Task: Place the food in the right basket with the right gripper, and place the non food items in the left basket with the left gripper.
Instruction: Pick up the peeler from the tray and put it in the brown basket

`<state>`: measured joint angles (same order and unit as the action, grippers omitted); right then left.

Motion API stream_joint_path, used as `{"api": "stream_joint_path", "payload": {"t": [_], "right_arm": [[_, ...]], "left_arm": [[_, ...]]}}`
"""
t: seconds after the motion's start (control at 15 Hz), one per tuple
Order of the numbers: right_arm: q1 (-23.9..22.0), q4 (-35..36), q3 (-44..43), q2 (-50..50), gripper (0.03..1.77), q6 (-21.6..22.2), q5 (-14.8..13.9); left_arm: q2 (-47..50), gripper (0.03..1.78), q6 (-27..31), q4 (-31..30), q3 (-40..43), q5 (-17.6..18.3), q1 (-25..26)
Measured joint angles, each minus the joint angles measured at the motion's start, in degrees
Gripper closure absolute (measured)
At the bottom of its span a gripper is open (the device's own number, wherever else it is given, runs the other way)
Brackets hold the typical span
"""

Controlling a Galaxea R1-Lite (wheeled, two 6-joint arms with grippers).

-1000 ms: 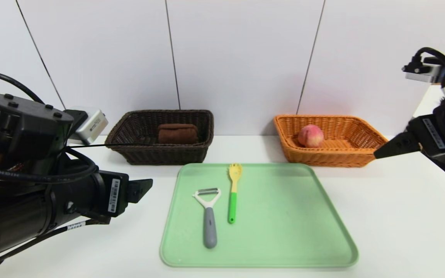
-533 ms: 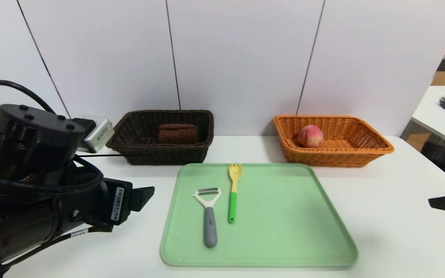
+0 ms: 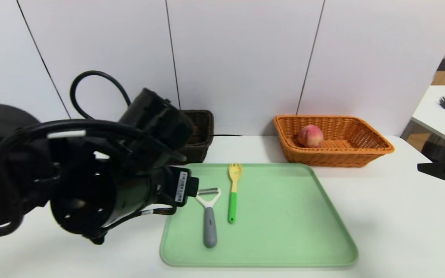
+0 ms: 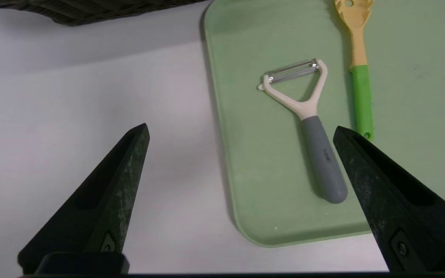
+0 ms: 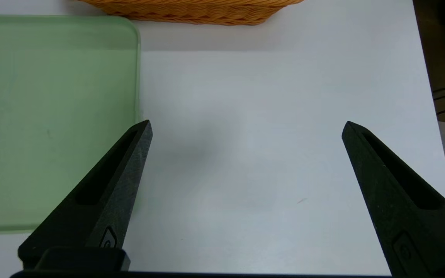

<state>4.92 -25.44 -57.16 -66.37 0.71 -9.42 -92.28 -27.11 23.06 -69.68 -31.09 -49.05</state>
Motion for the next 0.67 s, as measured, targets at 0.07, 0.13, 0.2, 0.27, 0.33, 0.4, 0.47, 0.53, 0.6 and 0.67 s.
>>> {"api": "stream_joint_path", "payload": {"t": [0.07,0.13,0.2,0.27,0.33,0.4,0.47,0.53,0.6,0.67], "right_arm": [[-0.3,-0.1,0.1,0.0,0.10,0.0,-0.1],[-0.5,-0.2,0.1,0.0,0.10,0.0,0.0],[-0.5,-0.1,0.1,0.0,0.11,0.0,0.0],[-0.6,0.0,0.1,0.0,0.10,0.0,0.0],[-0.6,0.0,-0.2,-0.1,0.10,0.0,0.0],[-0.6,-0.2,-0.3,0.0,0.10,0.0,0.0],[-0.6,-0.2,-0.4,0.0,0.10,0.0,0.1],[-0.6,-0.2,-0.4,0.2,0.10,0.0,0.1],[-0.6,-0.2,-0.3,0.3,0.10,0.0,0.2],[-0.6,-0.3,-0.2,0.5,0.10,0.1,0.3]], "left_arm": [[-2.4,0.12,-2.1,3.2,-3.3,0.0,-0.8],[-4.7,0.12,-4.1,6.6,-6.6,0.1,-1.5],[-7.5,0.12,-5.9,9.9,-10.2,0.3,-2.2],[-9.5,0.12,-6.7,11.9,-12.8,0.8,-2.6],[-11.6,0.12,-7.2,13.3,-15.6,1.6,-2.9],[-13.8,0.12,-7.8,14.7,-18.4,2.6,-3.2],[-15.8,0.12,-8.7,16.3,-20.7,3.3,-3.4],[-17.6,0.12,-10.0,18.1,-22.7,4.1,-3.5],[-19.2,0.12,-11.5,19.9,-24.3,5.1,-3.6],[-20.9,0.12,-13.2,21.8,-26.2,5.9,-3.6]]}}
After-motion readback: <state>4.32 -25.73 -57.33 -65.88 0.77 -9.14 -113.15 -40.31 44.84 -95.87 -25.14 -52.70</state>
